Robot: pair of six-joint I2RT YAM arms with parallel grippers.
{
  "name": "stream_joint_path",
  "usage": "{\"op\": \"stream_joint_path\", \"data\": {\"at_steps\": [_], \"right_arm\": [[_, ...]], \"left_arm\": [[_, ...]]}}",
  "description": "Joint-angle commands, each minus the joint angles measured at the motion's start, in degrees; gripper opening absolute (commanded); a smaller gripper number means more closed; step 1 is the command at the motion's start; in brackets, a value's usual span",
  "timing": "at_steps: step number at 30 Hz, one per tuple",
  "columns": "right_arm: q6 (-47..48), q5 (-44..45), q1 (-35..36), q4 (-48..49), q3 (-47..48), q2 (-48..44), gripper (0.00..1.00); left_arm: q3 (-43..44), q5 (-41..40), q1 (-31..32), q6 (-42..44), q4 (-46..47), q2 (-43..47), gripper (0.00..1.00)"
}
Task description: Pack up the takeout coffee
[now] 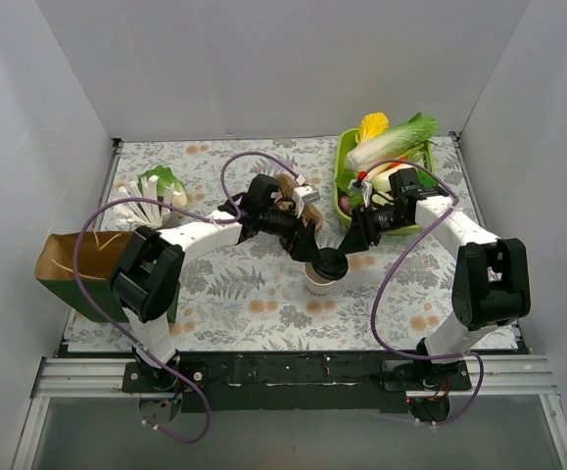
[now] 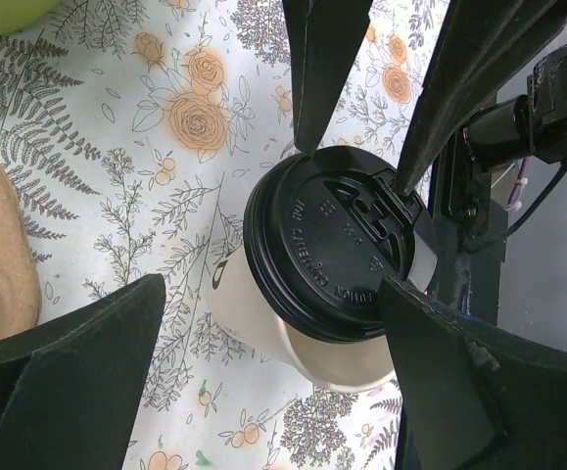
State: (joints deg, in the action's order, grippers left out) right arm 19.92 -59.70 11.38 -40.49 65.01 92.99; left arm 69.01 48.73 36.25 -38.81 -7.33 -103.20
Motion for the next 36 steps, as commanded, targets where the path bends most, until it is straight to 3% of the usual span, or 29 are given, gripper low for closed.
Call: {"op": "stream_joint_path", "data": {"at_steps": [1, 36], "right_arm": [[0.5, -0.9, 0.1, 0.3, 0.2, -1.0, 0.52], [0.1, 0.7, 3.4, 0.9, -0.6, -2.0, 0.41]], "left_arm": [[-1.1, -0.4, 0.2, 1.4, -0.8, 3.8, 0.91], [-2.8, -1.9, 0.1, 1.0, -1.5, 6.8, 0.92]]}}
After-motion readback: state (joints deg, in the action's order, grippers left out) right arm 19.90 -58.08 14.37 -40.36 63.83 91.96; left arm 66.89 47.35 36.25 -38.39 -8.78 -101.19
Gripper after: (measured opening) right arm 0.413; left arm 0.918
